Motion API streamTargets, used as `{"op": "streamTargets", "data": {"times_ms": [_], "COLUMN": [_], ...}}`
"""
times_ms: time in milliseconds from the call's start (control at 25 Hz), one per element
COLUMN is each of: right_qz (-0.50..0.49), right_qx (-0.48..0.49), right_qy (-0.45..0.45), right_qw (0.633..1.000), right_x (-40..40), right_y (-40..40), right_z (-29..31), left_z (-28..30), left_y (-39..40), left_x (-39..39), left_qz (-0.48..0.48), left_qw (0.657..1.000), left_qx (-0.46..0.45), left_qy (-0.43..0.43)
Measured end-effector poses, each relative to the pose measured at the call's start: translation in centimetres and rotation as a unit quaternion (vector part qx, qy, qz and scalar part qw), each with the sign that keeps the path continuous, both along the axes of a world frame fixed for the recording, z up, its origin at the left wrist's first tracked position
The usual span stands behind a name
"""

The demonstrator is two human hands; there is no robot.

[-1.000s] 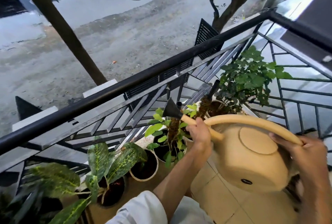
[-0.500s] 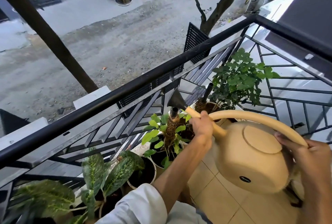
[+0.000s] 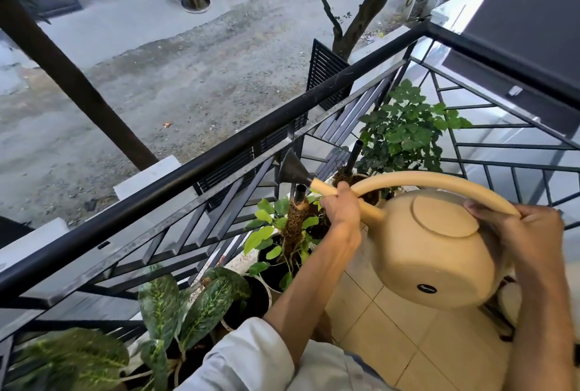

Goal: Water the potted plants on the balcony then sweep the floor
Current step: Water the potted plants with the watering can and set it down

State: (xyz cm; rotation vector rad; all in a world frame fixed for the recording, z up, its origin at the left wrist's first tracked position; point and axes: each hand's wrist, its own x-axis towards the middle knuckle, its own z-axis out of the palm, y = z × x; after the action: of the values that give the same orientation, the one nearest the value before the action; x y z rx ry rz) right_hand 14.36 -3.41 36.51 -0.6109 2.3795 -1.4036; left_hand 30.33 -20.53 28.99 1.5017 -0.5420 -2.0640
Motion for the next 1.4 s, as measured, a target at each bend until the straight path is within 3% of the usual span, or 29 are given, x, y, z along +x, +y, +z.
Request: {"op": "streamTargets", "data": {"times_ms": [520,800,1400], "right_qz": [0.043,0.083,0.105], "right_qx": [0.032,0.035,0.097], "right_qy": [0.074,0.059,-0.032], "right_qw": [0.996,0.994,0.989], "right_x": [-1.7,-2.7,-5.6], "right_y": [-1.5,-1.4,-1.4], "right_z": [0.7,0.1,-3.3], "left_z": [-0.3,-1.2,-4.0], "left_y": [0.4,1.7,4.7], "left_x": [0.0,-0.7,-2.0], "left_qz": [0.058,0.102,0.1], "left_qw": [0.998,0.994,0.993], "left_qx": [0.022,0.033,0.059], "left_qy": [0.007,-0.006,-0.013]}}
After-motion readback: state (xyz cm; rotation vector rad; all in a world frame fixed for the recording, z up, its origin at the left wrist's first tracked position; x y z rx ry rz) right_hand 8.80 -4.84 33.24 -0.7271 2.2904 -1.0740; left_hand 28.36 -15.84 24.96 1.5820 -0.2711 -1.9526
